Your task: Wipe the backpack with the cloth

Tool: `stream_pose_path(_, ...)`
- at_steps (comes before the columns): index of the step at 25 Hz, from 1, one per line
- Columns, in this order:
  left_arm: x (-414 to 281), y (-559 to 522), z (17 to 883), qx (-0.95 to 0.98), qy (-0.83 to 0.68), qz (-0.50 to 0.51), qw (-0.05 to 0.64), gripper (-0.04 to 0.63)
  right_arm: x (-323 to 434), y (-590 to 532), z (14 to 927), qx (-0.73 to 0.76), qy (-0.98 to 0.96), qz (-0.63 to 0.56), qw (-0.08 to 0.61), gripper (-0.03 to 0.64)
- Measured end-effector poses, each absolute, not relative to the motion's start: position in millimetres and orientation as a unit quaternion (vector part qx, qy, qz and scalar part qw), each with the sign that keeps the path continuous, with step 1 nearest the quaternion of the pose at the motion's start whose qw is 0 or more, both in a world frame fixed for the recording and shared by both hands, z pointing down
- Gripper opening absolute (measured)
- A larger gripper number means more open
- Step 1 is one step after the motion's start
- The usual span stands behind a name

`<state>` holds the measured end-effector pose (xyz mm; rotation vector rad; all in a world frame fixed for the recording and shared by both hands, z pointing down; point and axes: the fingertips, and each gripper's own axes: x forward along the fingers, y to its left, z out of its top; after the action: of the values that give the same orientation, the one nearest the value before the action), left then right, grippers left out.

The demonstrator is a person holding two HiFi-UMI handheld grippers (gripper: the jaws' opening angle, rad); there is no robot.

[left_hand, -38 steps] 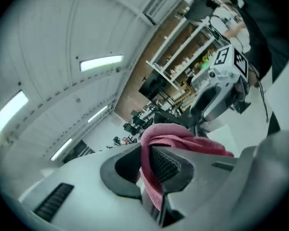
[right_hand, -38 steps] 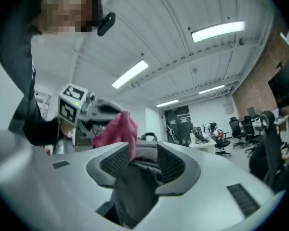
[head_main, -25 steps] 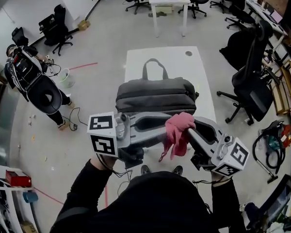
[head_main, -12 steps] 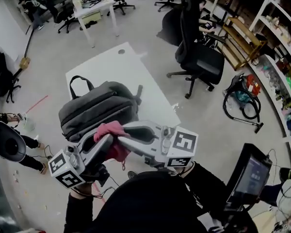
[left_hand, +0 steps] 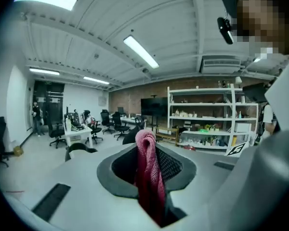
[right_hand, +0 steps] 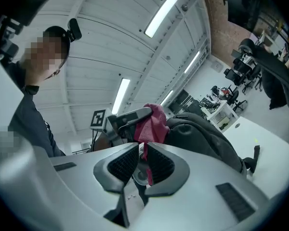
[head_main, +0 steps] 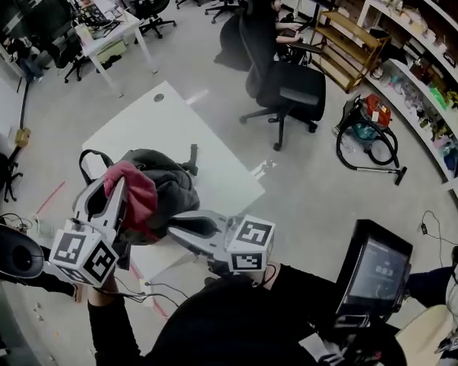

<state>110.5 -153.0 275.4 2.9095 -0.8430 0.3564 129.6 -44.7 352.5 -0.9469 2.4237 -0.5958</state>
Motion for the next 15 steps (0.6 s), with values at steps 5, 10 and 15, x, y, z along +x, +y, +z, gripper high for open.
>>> stream_pose_path(5, 61.8, -190.3, 284.2, 0.926, -0.338, 0.147, 0.08, 0.092, 118.2, -46.0, 356.4, -0.333, 0.885, -0.225, 0.235, 0.06)
stream_pose_path(10, -27.3, -226.9, 287.3, 0.883, -0.437, 0.096, 0.141, 0.092, 133.4, -58.3, 369.0, -0.33, 0.886, -0.235, 0.224, 0.06)
stream_pose_path(15, -159.4, -233.1, 272.1, 0.818, -0.553, 0.074, 0.141, 0.092, 103.1, -67.6, 384.1, -0.338, 0.888, -0.255, 0.181, 0.06)
